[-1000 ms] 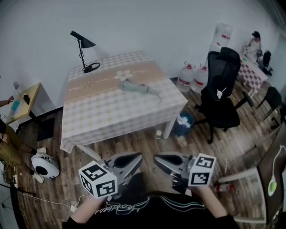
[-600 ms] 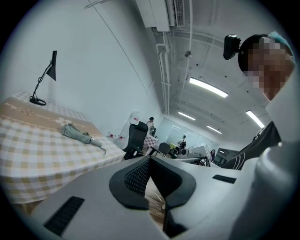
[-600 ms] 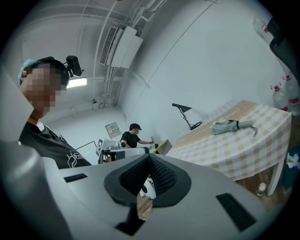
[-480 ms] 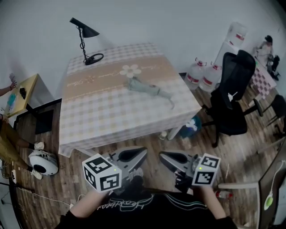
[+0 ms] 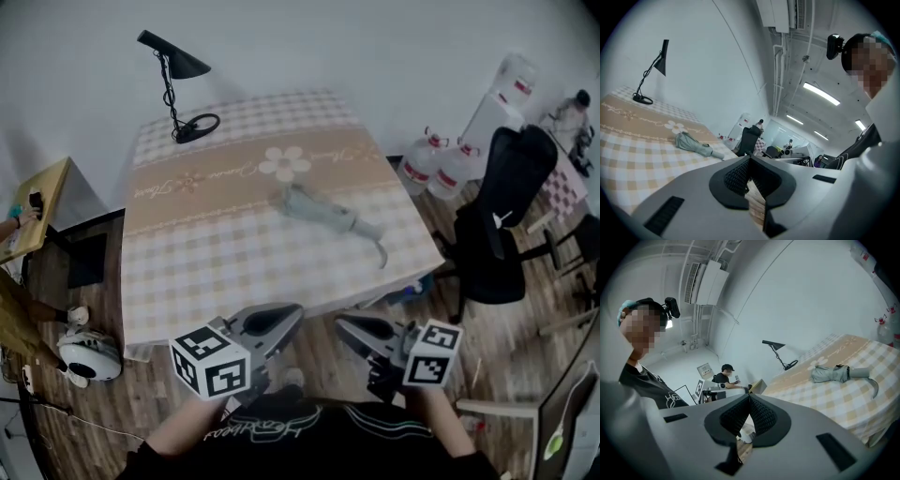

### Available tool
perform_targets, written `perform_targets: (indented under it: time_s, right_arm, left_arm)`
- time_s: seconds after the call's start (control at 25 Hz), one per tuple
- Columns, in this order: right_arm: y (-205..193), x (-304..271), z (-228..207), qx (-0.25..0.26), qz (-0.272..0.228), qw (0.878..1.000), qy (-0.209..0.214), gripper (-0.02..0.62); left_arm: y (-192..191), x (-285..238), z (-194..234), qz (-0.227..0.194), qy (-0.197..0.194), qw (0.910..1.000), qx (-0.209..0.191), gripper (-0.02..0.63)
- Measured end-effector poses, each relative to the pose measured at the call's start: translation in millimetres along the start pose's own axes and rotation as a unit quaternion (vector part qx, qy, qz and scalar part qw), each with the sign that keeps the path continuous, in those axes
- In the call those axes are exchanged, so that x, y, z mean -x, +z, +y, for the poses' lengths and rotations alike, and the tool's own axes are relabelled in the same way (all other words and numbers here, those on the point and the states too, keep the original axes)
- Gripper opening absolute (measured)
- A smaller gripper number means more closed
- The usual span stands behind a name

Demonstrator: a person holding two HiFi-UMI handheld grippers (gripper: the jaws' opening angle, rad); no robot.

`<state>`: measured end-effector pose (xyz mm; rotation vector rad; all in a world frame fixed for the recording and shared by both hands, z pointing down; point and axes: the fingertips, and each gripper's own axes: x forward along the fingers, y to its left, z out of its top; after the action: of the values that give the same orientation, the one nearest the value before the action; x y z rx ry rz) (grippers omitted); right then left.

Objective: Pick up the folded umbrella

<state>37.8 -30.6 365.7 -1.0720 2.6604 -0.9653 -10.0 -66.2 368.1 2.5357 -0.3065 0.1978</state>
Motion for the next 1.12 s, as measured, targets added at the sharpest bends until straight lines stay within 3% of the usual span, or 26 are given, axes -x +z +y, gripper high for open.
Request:
perform_targets:
  time_s: [0.44, 0.92, 1.12]
  right_arm:
    - [45.5, -26.4, -46.1, 0.019, -0.001, 0.999, -0.029, 0.012]
    - [94.4, -48.0, -117.0, 0.008, 0.033, 0.999, 0.038, 0.012]
    - [108.8, -60.9, -161.6, 0.024, 0.064, 0.997, 0.030, 0.012]
  left_arm:
    - [33.8, -17.3, 57.1, -0.006, 0.007, 0.9999, 0.006, -0.003]
    - [73.1, -59.1, 106.1, -0.022, 0.074, 0.9967, 0.025, -0.003]
    - [81.8, -77.0, 133.1, -0.026, 0.099, 0.9936, 0.047, -0.003]
